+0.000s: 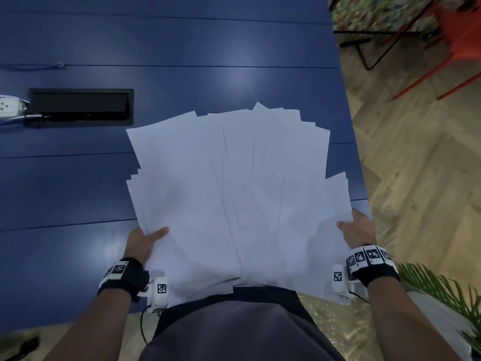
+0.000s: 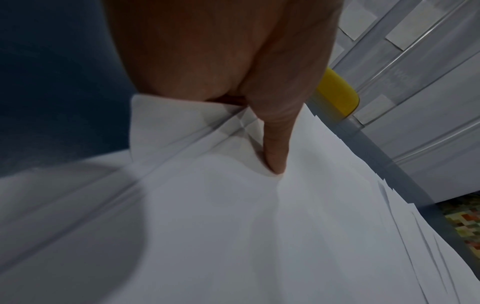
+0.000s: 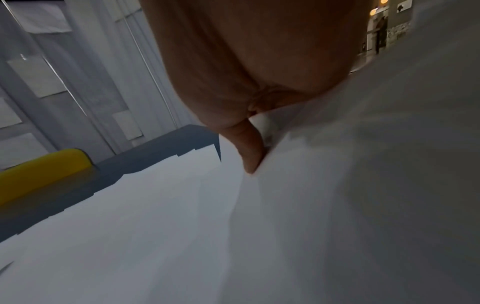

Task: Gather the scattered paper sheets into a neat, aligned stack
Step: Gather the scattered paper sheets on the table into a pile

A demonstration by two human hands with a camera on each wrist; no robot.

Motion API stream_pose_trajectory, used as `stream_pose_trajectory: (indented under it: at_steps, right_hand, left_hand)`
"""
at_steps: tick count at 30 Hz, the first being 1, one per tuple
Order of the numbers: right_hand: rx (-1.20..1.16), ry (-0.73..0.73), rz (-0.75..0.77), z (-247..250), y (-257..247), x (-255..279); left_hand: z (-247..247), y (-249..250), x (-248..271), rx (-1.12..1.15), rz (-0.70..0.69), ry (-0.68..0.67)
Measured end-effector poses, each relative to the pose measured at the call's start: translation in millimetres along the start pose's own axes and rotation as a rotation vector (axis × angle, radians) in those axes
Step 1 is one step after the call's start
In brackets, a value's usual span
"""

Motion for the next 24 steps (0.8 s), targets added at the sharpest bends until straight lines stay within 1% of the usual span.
stream_pose_trajectory:
  at_steps: [3,7,11,15,20,24]
  right_hand:
    - [-0.046,-0.080,0.049,1,-7,1]
    - [-0.115,-0.112,0.105,-1,-22,9]
    - [-0.113,-0.004,0.104,6,-32,12]
    - [0.116,0.071,0.113,30,-36,16]
    - [0.280,0.178,0.204,77,-59,51]
    - [0.254,0.271,0.336,120,-82,88]
  left_hand:
    - [0,2,1,-0.009,-0.006,0.001]
    - [-1,3,1,-0.014,-0.006,-0.005]
    - [-2,4,4,0.002,-0.013,-0.010]
    - [-2,5,6,0.008,-0.022,-0.010]
    - [-2,2,4,0.006,-0.013,-0.008]
    - [-1,1,3,-0.004,-0.004,-0.011]
Point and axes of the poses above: each hand's wrist, its own x-axis away from the middle knuckle, its own z-axis out of the back of the hand, y = z × x, the point moved 3 cm from there along -x, towards the middle knuckle, and after that the axes turned 7 degrees about -x, right-handed, at the moved point
